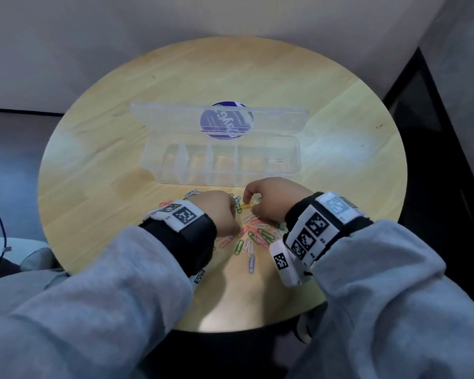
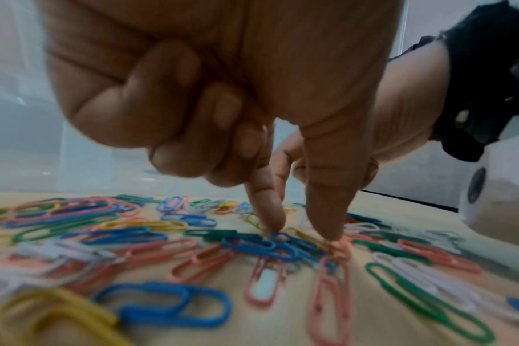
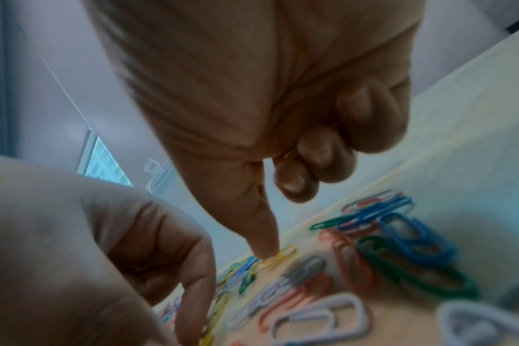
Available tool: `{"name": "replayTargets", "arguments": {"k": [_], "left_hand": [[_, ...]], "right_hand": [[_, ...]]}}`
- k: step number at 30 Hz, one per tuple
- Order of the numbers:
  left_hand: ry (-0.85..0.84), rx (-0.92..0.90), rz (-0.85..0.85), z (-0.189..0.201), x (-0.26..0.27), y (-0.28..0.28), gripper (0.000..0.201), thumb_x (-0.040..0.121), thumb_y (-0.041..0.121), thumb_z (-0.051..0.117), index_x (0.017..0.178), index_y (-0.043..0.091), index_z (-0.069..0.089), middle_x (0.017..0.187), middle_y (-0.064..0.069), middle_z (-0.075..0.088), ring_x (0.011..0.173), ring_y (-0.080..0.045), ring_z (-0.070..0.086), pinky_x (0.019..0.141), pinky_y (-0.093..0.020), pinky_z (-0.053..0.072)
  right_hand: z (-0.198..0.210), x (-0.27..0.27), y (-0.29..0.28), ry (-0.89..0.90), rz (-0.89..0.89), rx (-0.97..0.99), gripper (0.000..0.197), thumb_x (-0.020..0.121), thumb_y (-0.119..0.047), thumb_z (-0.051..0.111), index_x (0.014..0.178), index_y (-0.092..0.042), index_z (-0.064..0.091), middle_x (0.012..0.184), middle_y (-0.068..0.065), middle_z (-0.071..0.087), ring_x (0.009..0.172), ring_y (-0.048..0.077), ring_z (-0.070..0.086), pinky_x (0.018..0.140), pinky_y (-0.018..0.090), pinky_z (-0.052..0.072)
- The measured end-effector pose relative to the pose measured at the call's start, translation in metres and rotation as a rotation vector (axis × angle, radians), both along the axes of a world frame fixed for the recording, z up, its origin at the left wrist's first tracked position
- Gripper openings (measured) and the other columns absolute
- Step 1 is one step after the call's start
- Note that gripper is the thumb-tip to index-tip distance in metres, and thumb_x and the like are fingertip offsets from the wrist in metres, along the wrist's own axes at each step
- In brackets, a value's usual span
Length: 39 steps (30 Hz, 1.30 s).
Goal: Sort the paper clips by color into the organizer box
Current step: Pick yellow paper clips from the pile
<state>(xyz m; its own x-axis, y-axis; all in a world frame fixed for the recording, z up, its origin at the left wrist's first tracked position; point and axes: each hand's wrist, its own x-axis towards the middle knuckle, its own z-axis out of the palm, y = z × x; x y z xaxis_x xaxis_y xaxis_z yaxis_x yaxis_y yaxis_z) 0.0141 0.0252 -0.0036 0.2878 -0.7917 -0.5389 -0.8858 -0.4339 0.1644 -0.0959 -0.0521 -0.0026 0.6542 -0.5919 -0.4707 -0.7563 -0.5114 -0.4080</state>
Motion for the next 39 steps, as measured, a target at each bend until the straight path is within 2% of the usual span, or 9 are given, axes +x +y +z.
{"name": "replayTargets", "arguments": {"k": [4, 7, 10, 13, 18, 21, 27, 34, 39], "left_hand": [[0.004, 0.022, -0.011, -0.001, -0.003, -0.004, 0.013, 0.078, 0.021, 0.064, 0.07, 0.022, 0.054, 0.071, 0.005, 0.055, 0.073, -0.018, 0.055, 0.055, -0.023, 0.038], [0.003, 0.027, -0.001, -0.002, -0.004, -0.004, 0.009, 0.078, 0.015, 0.058, 0.083, 0.02, 0.063, 0.081, 0.0, 0.061, 0.073, -0.019, 0.056, 0.064, -0.024, 0.043], [0.016, 0.038, 0.016, -0.003, -0.001, -0.003, 0.005, 0.075, 0.016, 0.058, 0.077, 0.02, 0.062, 0.076, -0.001, 0.062, 0.071, -0.021, 0.058, 0.065, -0.025, 0.046], [0.056, 0.029, 0.053, -0.004, 0.003, 0.001, 0.004, 0.074, 0.016, 0.057, 0.072, 0.02, 0.057, 0.07, 0.0, 0.06, 0.066, -0.019, 0.055, 0.059, -0.022, 0.041], [0.341, -0.05, 0.226, 0.004, 0.015, 0.003, 0.015, 0.075, 0.015, 0.061, 0.062, 0.018, 0.055, 0.055, 0.002, 0.054, 0.049, -0.013, 0.047, 0.053, -0.018, 0.039], [0.524, -0.078, 0.338, 0.015, 0.023, 0.001, 0.014, 0.076, 0.015, 0.061, 0.065, 0.015, 0.052, 0.065, -0.005, 0.054, 0.051, -0.016, 0.041, 0.047, -0.019, 0.03], [0.896, -0.287, 0.554, 0.035, 0.023, -0.012, 0.03, 0.084, -0.009, 0.046, 0.064, 0.012, 0.041, 0.054, -0.007, 0.054, 0.032, -0.007, 0.044, 0.034, -0.012, 0.029], [1.022, -0.276, 0.592, 0.042, 0.009, -0.023, 0.03, 0.089, -0.005, 0.037, 0.091, 0.013, 0.061, 0.067, -0.006, 0.051, 0.045, -0.008, 0.049, 0.039, -0.012, 0.038], [1.141, -0.317, 0.689, 0.043, 0.004, -0.041, 0.023, 0.094, 0.006, 0.039, 0.091, 0.008, 0.061, 0.078, -0.007, 0.056, 0.062, -0.013, 0.056, 0.051, -0.015, 0.051]], "right_hand": [[0.0, 0.003, 0.0, 0.017, 0.037, -0.03, 0.02, 0.084, -0.005, 0.051, 0.094, -0.02, 0.06, 0.069, -0.008, 0.046, 0.059, 0.013, 0.047, 0.047, 0.022, 0.033], [-0.005, 0.007, 0.002, 0.045, 0.052, -0.059, 0.014, 0.083, -0.005, 0.051, 0.086, -0.018, 0.054, 0.081, -0.002, 0.053, 0.071, 0.019, 0.05, 0.05, 0.022, 0.036], [-0.009, 0.009, 0.003, 0.105, 0.068, -0.066, 0.014, 0.082, -0.008, 0.05, 0.09, -0.008, 0.062, 0.091, 0.005, 0.064, 0.081, 0.025, 0.06, 0.065, 0.028, 0.046], [-0.008, 0.006, 0.002, 0.105, 0.078, 0.004, 0.011, 0.081, -0.008, 0.052, 0.078, -0.009, 0.062, 0.073, 0.006, 0.061, 0.069, 0.023, 0.055, 0.058, 0.025, 0.043], [0.008, -0.011, -0.005, -0.058, -0.055, 0.185, 0.02, 0.079, -0.01, 0.058, 0.064, -0.018, 0.048, 0.067, 0.0, 0.059, 0.059, 0.015, 0.053, 0.057, 0.024, 0.044], [0.014, -0.024, -0.01, -0.155, -0.114, 0.355, 0.022, 0.081, -0.004, 0.056, 0.064, -0.015, 0.047, 0.067, 0.006, 0.06, 0.054, 0.014, 0.052, 0.05, 0.02, 0.042], [0.021, -0.043, -0.02, -0.507, -0.398, 0.709, 0.029, 0.087, 0.013, 0.038, 0.08, -0.01, 0.055, 0.061, 0.006, 0.047, 0.045, 0.01, 0.048, 0.04, 0.017, 0.044], [0.035, -0.053, -0.028, -0.804, -0.587, 0.89, 0.034, 0.086, 0.013, 0.027, 0.07, -0.005, 0.051, 0.067, 0.01, 0.049, 0.048, 0.013, 0.051, 0.042, 0.018, 0.045], [0.035, -0.048, -0.042, -1.019, -0.818, 0.931, 0.027, 0.091, 0.007, 0.029, 0.087, -0.001, 0.054, 0.082, 0.016, 0.054, 0.069, 0.023, 0.057, 0.057, 0.022, 0.056]]}}
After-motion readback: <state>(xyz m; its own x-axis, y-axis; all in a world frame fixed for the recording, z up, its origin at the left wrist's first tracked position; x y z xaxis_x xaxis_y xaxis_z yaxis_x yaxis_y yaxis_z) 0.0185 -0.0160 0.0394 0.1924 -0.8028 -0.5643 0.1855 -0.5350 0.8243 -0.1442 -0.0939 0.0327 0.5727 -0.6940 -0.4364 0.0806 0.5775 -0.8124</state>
